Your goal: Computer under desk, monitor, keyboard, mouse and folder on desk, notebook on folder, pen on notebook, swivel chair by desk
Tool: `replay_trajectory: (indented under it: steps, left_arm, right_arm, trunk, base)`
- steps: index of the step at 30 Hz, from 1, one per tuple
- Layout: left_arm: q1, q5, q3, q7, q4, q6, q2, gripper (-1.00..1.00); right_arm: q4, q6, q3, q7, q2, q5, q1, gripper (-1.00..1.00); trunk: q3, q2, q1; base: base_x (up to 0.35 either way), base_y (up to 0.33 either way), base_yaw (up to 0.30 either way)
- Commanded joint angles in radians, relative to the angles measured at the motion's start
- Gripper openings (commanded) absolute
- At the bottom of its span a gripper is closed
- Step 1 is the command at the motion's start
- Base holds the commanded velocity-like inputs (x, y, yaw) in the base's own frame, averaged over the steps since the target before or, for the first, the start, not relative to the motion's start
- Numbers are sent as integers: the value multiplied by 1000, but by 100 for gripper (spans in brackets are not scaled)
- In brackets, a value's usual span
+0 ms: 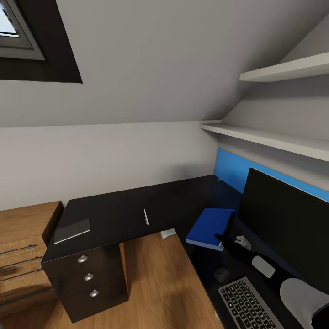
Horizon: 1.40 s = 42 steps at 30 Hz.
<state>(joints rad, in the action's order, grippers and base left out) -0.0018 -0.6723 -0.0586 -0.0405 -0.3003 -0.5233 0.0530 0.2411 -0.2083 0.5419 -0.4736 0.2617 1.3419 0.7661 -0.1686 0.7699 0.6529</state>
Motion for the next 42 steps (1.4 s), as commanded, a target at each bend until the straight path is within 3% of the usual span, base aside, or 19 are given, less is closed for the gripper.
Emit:
replay_trajectory:
  steps: [1,8,14,21,42]
  left_arm:
    - [0,-11,-6,-4,0,-3,1,100]
    - [-1,-12,-6,-4,0,-3,1,100]
    - [0,-13,-6,-4,0,-3,1,100]
    - [-1,-13,-6,-4,0,-3,1,100]
    - [-1,-12,-6,-4,0,-3,1,100]
  right_arm:
    - [0,-5,4,-2,1,10,1,-100]
    - [3,-4,5,-7,2,9,1,-100]
    - [1,-3,6,-68,2,5,1,-100]
    - [0,-3,6,-90,2,2,1,-100]
    - [-2,-10,6,-94,9,7,1,-100]
  trunk:
    - [-1,1,0]
    - [-1,1,0]
    - [-1,1,0]
    - [-1,1,0]
    - [-67,148,81]
  base:
    - [0,0,0]
    - [0,0,0]
    - [0,0,0]
    - [0,0,0]
    - [0,0,0]
